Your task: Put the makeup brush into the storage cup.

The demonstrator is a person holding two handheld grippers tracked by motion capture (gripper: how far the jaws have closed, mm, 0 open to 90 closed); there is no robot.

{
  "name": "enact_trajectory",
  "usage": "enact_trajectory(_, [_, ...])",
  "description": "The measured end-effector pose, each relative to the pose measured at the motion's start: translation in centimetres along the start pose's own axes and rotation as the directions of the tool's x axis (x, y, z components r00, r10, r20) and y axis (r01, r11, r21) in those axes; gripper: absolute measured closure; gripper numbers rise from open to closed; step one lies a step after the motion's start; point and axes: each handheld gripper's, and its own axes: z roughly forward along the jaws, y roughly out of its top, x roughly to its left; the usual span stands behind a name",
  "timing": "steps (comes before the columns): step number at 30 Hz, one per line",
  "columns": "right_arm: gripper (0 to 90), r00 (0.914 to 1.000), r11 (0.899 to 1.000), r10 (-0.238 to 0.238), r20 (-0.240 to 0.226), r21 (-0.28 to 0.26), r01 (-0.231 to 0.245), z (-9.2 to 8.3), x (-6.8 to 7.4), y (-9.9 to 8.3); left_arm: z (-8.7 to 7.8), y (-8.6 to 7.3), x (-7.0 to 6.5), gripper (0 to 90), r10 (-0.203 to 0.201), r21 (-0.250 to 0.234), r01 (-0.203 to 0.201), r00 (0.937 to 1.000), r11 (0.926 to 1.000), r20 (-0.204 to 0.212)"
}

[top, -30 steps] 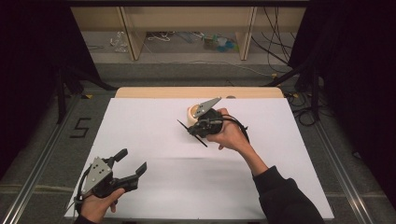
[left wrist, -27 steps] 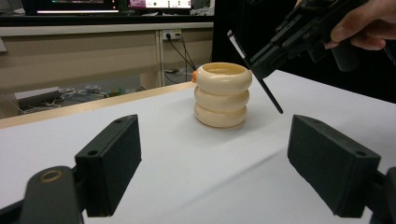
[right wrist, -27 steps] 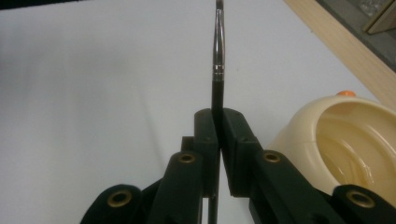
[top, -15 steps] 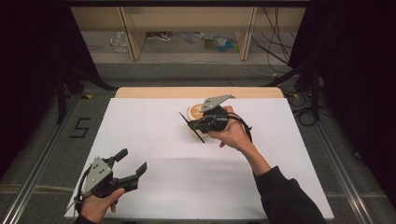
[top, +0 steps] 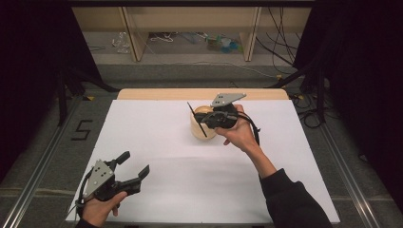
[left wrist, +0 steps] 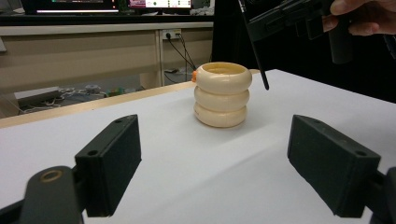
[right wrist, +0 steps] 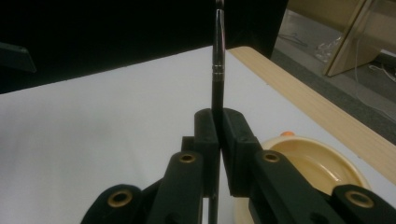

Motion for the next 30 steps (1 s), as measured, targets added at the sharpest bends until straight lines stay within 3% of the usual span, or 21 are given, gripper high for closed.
enact_trajectory(4, [85.5, 0.9996, 1.0, 0.027, 0.001, -0.012, -0.027, -0.4, -0.3, 0.1, 0.0, 0.0, 0.0, 17.2, 0.003, -0.001, -0.003, 1.0, 1.0, 0.0])
enact_trajectory(11, [85.5, 0.9995, 0.999, 0.028, 0.018, -0.04, -0.027, -0.8, -0.9, 0.1, 0.0, 0.0, 0.0, 17.3, 0.005, 0.0, -0.005, 1.0, 1.0, 0.0])
enact_trajectory(13, [85.5, 0.9986, 0.998, 0.05, 0.018, -0.041, -0.049, -1.0, -1.0, 0.1, 0.1, 0.0, 0.0, 17.3, 0.005, -0.001, -0.005, 1.0, 1.0, 0.0])
enact_trajectory(30, [85.5, 0.9949, 0.993, 0.078, 0.064, -0.09, -0.072, -1.8, -2.6, 0.1, 0.1, 0.0, 0.0, 17.3, 0.006, 0.002, -0.006, 1.0, 1.0, 0.0])
